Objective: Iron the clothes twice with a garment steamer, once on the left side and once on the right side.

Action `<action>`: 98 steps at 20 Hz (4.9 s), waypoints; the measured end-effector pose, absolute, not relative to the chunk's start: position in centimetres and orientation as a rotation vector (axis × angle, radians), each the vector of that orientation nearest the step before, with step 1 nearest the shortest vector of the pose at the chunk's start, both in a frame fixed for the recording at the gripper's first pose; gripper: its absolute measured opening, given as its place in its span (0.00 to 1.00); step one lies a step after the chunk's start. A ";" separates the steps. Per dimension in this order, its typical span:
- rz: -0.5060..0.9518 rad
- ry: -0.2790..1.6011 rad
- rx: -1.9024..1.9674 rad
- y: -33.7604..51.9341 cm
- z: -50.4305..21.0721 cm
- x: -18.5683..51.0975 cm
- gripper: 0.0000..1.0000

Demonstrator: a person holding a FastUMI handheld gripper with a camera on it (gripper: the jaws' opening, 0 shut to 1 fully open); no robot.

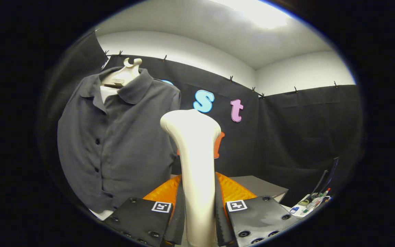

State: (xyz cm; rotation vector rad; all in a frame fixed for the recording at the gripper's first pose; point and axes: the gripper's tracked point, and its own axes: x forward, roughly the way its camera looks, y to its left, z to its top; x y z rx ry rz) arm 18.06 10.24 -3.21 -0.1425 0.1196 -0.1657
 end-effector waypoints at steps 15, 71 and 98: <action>0.000 0.085 -0.050 23.1 -4.0 19.5 0.44; -0.042 0.410 -0.118 21.9 -22.2 10.2 0.45; 0.174 0.132 -0.063 39.3 -9.4 19.9 0.44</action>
